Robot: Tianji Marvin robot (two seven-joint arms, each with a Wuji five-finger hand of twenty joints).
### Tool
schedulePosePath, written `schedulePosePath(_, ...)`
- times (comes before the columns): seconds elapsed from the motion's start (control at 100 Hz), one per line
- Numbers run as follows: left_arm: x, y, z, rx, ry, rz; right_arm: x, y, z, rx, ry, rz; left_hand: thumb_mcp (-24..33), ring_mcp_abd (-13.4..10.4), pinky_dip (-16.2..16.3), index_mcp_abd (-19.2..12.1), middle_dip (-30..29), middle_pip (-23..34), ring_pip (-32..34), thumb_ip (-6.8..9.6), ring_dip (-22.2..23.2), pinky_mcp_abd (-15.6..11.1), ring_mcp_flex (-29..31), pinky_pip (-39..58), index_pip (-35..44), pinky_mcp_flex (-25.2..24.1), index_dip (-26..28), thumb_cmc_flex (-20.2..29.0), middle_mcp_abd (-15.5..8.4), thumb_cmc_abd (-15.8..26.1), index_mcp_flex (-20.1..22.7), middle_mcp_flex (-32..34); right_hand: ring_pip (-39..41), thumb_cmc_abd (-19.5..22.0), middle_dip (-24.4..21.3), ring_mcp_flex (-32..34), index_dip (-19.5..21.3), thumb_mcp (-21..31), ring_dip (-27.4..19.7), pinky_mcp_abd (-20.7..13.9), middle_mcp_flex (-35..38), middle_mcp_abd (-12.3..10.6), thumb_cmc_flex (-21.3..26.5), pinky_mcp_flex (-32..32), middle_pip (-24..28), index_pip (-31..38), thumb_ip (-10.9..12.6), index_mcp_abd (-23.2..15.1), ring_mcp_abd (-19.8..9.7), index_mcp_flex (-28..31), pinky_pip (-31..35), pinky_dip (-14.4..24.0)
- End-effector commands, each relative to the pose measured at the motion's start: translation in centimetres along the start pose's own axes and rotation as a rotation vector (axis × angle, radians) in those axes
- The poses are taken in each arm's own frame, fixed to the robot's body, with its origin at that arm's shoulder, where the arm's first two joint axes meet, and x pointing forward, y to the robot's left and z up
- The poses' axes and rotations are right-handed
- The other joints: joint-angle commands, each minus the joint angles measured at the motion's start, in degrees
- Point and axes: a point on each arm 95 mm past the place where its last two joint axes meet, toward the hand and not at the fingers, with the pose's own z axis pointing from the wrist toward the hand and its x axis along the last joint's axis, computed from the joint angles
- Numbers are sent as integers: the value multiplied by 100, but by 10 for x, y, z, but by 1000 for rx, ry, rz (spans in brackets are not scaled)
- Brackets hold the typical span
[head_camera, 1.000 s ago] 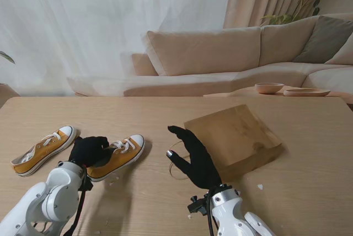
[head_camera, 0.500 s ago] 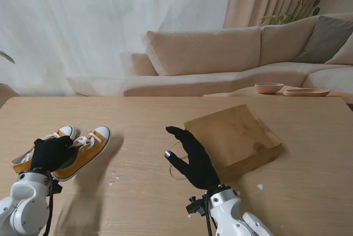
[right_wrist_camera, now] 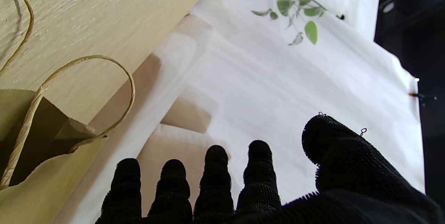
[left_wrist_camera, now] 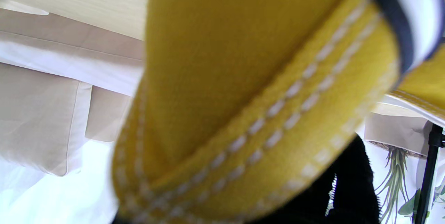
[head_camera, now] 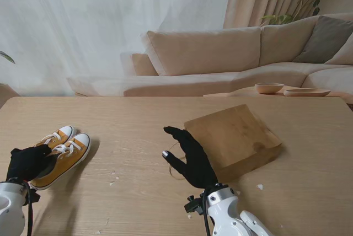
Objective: Bag the shoes
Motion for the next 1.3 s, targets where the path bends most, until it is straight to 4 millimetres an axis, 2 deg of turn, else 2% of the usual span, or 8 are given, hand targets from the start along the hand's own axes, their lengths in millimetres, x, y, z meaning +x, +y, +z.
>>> schedulePosePath(0.0,-7,-6,1,10,-9,8,2,-4,0,15,-2,6,734,193,-1,-376,251,548,110,304,136,109,-38,216,1620,-133,624,637,-245,983,827,201,20,116,-28,-34,92,-137,21,-59,-119,-171,-27,23,43,-22,-121,-125,-140,-55,91,90)
schedulePosePath(0.33,-24,-7,-4,31,-30,21,4,-3,0,2,-6,-3,735,198,4,-377,298,530,90,313,174,101,-74,196,1591,-141,674,629,-222,994,850,179,15,103,-34,-26,101,-135,27,-55,-104,-167,-25,26,28,-18,-120,-129,-134,-47,94,91)
schedulePosePath(0.6,-24,3,1,29,-49,-14,3,-3,1,8,-4,-3,732,196,7,-367,329,521,67,302,207,100,-103,173,1562,-161,702,637,-215,997,843,156,7,111,-39,-34,102,-136,25,-54,-112,-167,-36,26,14,-26,-122,-124,-134,-60,94,89)
schedulePosePath(0.94,-25,4,5,35,-89,3,3,-2,2,5,-8,-3,585,139,24,-384,393,478,-4,265,236,69,-275,138,1508,-211,659,708,-188,1019,693,-5,5,115,-44,-34,105,-135,27,-54,-114,-171,-31,28,2,-27,-123,-119,-138,-58,97,91)
schedulePosePath(0.99,-25,4,5,27,-98,4,3,-2,2,5,-8,-3,429,124,47,-417,420,282,-111,237,194,48,-342,104,1436,-221,416,814,-158,991,643,-47,6,112,-44,-32,105,-136,28,-50,-108,-165,-29,31,2,-26,-123,-123,-127,-53,99,91)
schedulePosePath(1.19,-27,4,3,50,-117,1,3,-1,2,2,-8,-1,491,91,28,-459,130,-61,-386,153,45,-1,-558,-16,1228,-287,-309,824,-47,820,583,-169,13,117,-41,-26,106,-137,30,-52,-103,-167,-26,37,7,-26,-125,-126,-128,-47,101,91)
schedulePosePath(1.29,-27,4,0,41,-132,6,3,-1,2,2,-7,0,540,-73,62,-518,122,-435,-664,94,-68,-152,-914,-117,954,-417,-845,823,-31,620,498,-431,16,122,-40,-26,105,-138,31,-50,-108,-169,-24,36,6,-29,-125,-125,-125,-50,100,90)
